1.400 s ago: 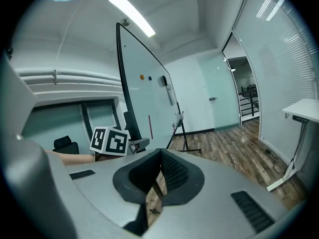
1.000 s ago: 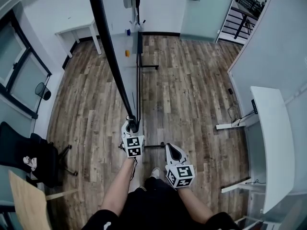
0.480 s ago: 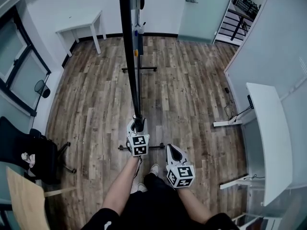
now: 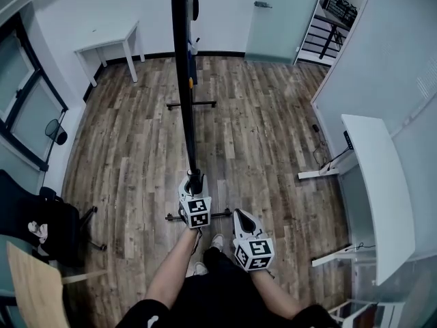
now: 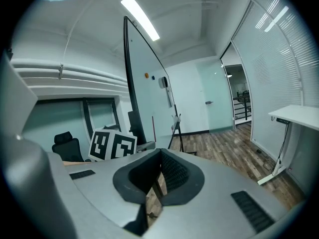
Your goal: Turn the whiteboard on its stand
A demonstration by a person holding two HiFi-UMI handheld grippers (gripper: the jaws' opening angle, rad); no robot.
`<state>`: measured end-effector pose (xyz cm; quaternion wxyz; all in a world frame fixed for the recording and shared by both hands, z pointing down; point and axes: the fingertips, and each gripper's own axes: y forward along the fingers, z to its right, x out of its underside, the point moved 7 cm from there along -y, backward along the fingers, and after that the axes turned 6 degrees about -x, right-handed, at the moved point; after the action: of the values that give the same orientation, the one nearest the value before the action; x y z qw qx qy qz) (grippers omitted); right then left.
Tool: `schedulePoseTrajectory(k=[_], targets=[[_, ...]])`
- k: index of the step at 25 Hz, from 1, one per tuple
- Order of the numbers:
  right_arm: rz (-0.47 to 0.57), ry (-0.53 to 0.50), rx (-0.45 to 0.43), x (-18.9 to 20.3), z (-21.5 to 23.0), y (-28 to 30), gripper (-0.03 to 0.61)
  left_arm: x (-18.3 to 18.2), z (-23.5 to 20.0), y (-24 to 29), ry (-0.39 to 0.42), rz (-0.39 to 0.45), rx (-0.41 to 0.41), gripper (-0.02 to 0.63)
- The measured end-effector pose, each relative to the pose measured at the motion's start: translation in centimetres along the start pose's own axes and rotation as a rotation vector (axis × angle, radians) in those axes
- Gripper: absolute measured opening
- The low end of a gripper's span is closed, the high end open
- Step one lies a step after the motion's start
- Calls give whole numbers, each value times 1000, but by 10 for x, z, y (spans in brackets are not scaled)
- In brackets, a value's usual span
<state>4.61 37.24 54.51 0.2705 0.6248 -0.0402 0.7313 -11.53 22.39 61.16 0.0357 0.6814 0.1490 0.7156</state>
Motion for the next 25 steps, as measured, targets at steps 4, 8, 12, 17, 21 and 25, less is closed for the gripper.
schedulePoseTrajectory(k=[4,8,12,17,21,25], targets=[[2,5,11,4,-4,-9,11,2,0,-10,-4,-2,4,175],[-2,7,13,8,-6,-12,10,4,4,-18,-6,-3,4,175],[5,9,9,8,-7,-13,10,7,8,-26,-5,-3,2,175],[12,3,2,4,-8,-8,10,8,7,-27,-3,-10,-4,175],[13,2,1,4,-3,-9,9,10,10,-28,-5,-6,-14,176],[12,-1,-5,4,-3,-8,11,15,7,-45,-21,-7,-4,209]])
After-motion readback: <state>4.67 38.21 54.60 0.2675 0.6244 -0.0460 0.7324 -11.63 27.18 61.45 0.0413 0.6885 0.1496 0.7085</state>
